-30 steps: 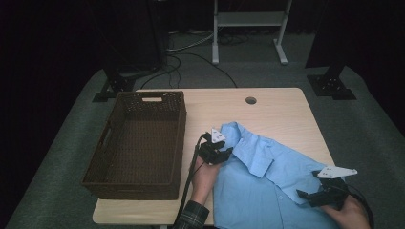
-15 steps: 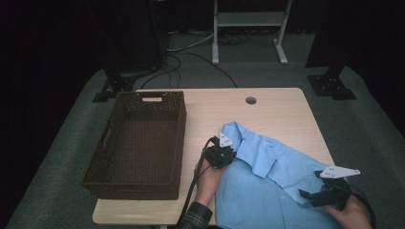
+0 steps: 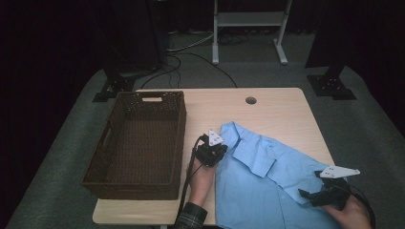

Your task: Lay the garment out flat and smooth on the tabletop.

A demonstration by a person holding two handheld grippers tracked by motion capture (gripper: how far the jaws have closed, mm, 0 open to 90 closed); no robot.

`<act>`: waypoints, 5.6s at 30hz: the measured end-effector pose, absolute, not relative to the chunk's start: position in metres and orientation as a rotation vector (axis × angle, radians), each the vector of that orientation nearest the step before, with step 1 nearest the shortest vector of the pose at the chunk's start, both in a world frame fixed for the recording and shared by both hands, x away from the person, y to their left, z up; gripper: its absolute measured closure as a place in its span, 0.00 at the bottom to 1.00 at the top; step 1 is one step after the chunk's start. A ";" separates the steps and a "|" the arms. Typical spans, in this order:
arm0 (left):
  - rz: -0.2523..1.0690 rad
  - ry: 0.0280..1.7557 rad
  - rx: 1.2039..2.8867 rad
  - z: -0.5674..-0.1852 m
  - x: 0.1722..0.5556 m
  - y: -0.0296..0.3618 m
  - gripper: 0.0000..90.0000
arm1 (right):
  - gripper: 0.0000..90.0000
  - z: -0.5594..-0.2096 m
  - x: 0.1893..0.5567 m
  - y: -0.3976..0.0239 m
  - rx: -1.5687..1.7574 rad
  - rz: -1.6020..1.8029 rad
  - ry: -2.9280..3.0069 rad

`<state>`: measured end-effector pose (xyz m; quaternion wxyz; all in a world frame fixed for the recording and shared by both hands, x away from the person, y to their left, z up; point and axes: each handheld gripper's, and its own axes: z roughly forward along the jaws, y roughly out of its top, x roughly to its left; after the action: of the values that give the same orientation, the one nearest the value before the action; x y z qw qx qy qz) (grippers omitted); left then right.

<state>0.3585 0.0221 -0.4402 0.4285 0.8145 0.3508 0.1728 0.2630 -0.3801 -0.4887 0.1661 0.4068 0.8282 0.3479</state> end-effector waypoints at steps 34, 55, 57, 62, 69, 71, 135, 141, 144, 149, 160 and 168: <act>0.623 1.152 2.152 -0.462 0.351 0.044 0.97 | 0.00 -0.489 0.263 -0.380 1.166 0.988 2.353; 0.544 0.982 2.001 -0.432 0.339 0.035 0.34 | 0.00 -0.489 0.266 -0.376 1.174 0.986 2.348; 0.523 0.956 2.000 -0.432 0.338 0.034 0.31 | 0.00 -0.489 0.267 -0.375 1.175 0.986 2.348; 0.494 0.902 1.995 -0.431 0.336 0.031 0.20 | 0.00 -0.488 0.269 -0.368 1.167 0.987 2.352; 0.458 0.832 2.007 -0.432 0.334 0.027 0.08 | 0.00 -0.488 0.272 -0.345 1.156 0.993 2.363; 0.451 0.824 2.020 -0.433 0.335 0.026 0.04 | 0.00 -0.488 0.272 -0.339 1.151 0.994 2.365; 0.332 0.752 2.248 -0.485 0.327 0.033 0.00 | 0.05 -0.443 0.298 -0.262 0.951 1.046 2.477; 0.332 0.752 2.248 -0.485 0.327 0.033 0.00 | 0.10 -0.443 0.300 -0.256 0.935 1.041 2.487; 0.332 0.752 2.248 -0.485 0.327 0.033 0.00 | 0.19 -0.443 0.300 -0.253 0.923 1.033 2.494; 0.331 0.752 2.247 -0.485 0.327 0.033 0.00 | 0.33 -0.444 0.300 -0.249 0.900 1.020 2.520; 0.331 0.752 2.248 -0.485 0.327 0.033 0.00 | 0.56 -0.446 0.300 -0.246 0.861 0.976 2.569; 0.331 0.752 2.248 -0.485 0.327 0.033 0.00 | 0.64 -0.453 0.301 -0.243 0.855 0.950 2.600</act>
<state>0.3266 0.0332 -0.4850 0.3655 0.8742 0.2926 0.1289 0.3015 -0.2432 -0.4533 0.1221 0.2929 0.8907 0.3255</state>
